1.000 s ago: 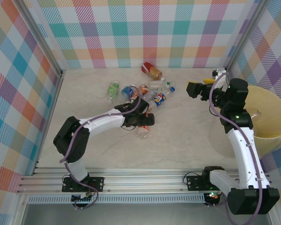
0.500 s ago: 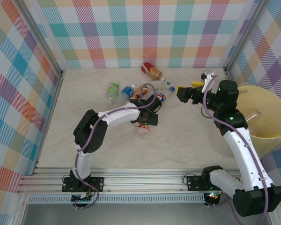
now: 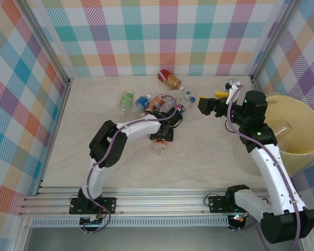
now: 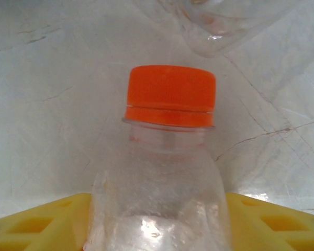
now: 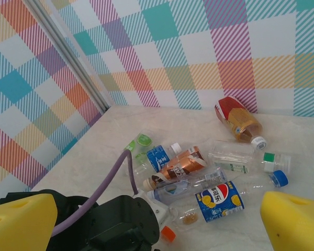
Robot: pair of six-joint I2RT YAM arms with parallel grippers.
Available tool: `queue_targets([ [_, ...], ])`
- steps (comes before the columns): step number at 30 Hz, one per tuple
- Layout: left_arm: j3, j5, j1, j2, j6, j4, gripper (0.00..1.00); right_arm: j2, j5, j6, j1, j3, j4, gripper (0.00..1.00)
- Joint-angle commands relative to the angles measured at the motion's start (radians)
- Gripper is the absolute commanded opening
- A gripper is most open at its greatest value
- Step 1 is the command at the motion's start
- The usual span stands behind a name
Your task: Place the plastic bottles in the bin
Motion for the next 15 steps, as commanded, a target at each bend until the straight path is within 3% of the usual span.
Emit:
queue_targets([
  [1,0.024,0.023,0.006,0.011,-0.011,0.015,0.57,-0.003,-0.017,-0.003,0.014,-0.011,0.028,1.0],
  [6,-0.014,0.025,0.009,-0.086,-0.001,0.049,0.47,0.004,-0.032,0.021,0.026,-0.016,0.042,1.0],
  [15,-0.109,0.05,0.049,-0.438,0.013,0.295,0.48,0.057,-0.183,0.153,0.028,-0.028,0.115,1.0],
])
